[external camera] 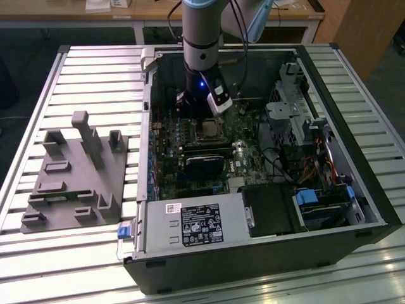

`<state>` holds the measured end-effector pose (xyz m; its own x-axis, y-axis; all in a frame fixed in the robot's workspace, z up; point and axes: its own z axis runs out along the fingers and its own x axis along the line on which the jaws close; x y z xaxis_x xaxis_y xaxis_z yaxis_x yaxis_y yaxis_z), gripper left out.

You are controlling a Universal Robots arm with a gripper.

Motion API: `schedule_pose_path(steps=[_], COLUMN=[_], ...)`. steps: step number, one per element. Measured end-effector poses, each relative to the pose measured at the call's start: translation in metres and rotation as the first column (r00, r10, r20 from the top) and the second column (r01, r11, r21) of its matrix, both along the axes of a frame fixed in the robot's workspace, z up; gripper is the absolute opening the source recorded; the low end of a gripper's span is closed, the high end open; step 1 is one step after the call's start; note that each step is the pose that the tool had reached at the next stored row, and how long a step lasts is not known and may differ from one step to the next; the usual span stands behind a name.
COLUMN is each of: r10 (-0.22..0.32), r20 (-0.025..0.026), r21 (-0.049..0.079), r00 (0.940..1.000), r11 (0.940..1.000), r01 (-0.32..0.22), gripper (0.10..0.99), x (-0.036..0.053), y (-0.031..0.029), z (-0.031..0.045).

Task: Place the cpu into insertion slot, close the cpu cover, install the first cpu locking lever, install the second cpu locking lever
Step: 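Close the cpu cover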

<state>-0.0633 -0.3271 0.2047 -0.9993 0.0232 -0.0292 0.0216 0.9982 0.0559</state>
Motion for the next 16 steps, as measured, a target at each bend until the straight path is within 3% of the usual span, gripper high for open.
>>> schedule_pose_path(steps=[4,10,16], r10=[0.000,0.000,0.000], r20=[0.0000,-0.0001,-0.0001], r21=[0.000,0.000,0.000], r00=[1.0000,1.0000,1.0000], r11=[1.0000,1.0000,1.0000], r01=[0.000,0.000,0.000], gripper=[0.106,0.106,0.106], x=[0.0000,0.0007,0.0128], y=[0.0000,0.0000,0.0000], z=[0.0054,0.0056,0.0055])
